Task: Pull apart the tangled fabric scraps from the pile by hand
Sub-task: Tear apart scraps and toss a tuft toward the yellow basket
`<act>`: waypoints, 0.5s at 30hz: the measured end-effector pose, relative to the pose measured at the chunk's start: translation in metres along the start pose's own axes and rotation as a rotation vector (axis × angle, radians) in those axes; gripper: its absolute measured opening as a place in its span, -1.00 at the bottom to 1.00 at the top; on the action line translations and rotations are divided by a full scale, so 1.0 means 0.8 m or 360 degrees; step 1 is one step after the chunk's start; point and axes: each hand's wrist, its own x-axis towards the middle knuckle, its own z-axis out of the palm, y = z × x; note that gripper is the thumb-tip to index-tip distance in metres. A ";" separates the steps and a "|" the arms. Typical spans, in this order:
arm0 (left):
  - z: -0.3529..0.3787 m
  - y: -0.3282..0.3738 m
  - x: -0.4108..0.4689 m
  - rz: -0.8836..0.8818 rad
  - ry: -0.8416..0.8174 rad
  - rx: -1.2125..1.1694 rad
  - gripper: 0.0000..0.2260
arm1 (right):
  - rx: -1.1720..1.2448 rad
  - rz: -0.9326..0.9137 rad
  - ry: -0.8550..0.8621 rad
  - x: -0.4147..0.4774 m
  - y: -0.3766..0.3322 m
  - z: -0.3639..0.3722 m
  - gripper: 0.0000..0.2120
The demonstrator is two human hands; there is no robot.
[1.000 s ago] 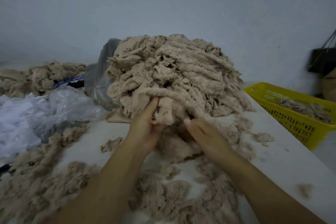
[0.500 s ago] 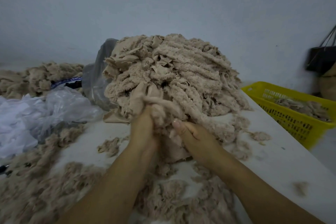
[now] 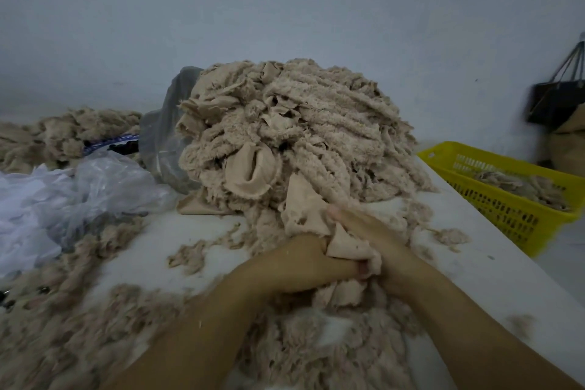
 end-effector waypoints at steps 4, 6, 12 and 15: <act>-0.015 -0.004 0.001 0.0082 0.0012 0.0101 -0.76 | 0.0005 -0.0033 0.0270 0.012 0.001 0.006 -0.70; -0.024 -0.003 -0.002 0.0021 0.0042 -0.0135 -0.66 | 0.0052 -0.0110 0.0280 0.009 -0.005 0.003 -0.72; -0.046 -0.006 0.011 -0.0298 0.0534 -0.1743 -0.47 | -0.0563 -0.0124 -0.0289 -0.002 -0.003 0.021 -0.62; -0.059 -0.010 0.013 -0.0269 0.0783 -0.1883 -0.71 | -0.0757 -0.0016 -0.0506 -0.004 0.001 0.021 -0.62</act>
